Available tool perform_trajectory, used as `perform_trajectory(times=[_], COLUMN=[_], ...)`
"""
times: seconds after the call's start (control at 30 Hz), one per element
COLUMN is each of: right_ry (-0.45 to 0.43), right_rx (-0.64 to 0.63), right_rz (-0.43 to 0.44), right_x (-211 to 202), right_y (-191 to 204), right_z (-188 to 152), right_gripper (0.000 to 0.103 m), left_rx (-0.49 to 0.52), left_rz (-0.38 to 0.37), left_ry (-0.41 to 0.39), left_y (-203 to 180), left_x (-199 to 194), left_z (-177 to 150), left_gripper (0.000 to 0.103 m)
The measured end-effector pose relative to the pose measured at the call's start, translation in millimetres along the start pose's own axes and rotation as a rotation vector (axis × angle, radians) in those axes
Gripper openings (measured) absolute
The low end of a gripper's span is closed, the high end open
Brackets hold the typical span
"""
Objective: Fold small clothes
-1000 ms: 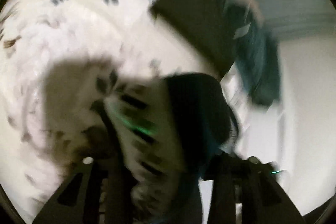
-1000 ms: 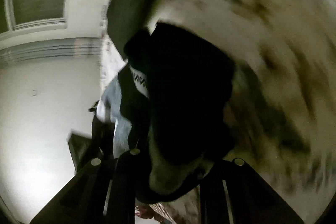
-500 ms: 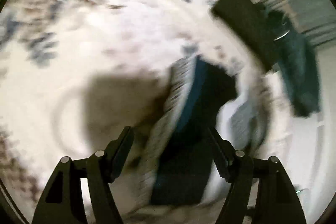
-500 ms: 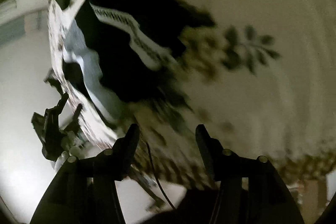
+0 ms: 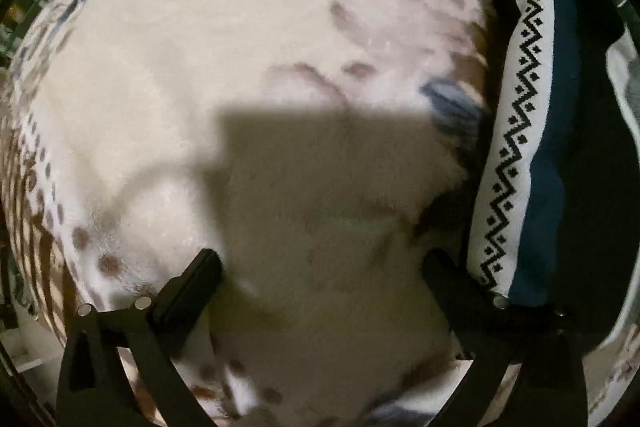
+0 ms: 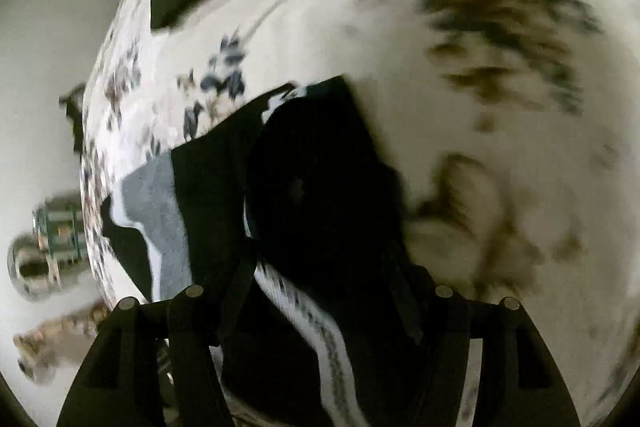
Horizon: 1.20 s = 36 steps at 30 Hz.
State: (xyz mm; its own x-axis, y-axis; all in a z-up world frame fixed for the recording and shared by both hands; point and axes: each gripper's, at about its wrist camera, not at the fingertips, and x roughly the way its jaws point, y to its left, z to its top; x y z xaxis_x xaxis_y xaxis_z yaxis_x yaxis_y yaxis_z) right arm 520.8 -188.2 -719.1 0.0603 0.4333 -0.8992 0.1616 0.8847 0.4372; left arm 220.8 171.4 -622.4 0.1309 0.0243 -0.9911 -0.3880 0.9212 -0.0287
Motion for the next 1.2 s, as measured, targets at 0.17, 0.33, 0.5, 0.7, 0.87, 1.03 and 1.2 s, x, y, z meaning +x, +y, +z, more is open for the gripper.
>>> perform_trajectory(times=[0.17, 0.33, 0.5, 0.7, 0.87, 1.03, 1.2], right_ry=[-0.087, 0.015, -0.058, -0.031, -0.068, -0.161, -0.032], right_rx=[0.054, 0.112, 0.08, 0.106, 0.091, 0.101, 0.087], right_rz=[-0.047, -0.011, 0.048, 0.145, 0.161, 0.136, 0.082], right_x=[-16.2, -16.4, -45.1, -15.4, 6.7, -3.8, 13.9], right_y=[-25.7, -48.9, -57.9, -53.8, -40.5, -41.2, -38.4], right_z=[9.4, 6.8, 22.9, 64.4, 87.7, 101.9, 105.8], right_gripper=[0.008, 0.016, 0.067, 0.067, 0.01, 0.009, 0.028], left_rx=[-0.011, -0.071, -0.093, 0.008, -0.034, -0.148, -0.201], left_rz=[0.0, -0.074, -0.3, -0.457, -0.51, -0.609, -0.674], left_ry=[0.027, -0.005, -0.11, -0.079, -0.116, -0.078, -0.004], left_y=[-9.4, -3.7, -33.4, -93.0, -87.6, -67.8, -51.9], left_x=[2.6, -32.1, -57.2, -11.0, -13.6, -6.7, -12.8], left_z=[12.2, 41.1, 108.3, 188.1, 191.1, 182.0, 178.8], left_gripper=[0.103, 0.103, 0.103, 0.034, 0.022, 0.021, 0.035])
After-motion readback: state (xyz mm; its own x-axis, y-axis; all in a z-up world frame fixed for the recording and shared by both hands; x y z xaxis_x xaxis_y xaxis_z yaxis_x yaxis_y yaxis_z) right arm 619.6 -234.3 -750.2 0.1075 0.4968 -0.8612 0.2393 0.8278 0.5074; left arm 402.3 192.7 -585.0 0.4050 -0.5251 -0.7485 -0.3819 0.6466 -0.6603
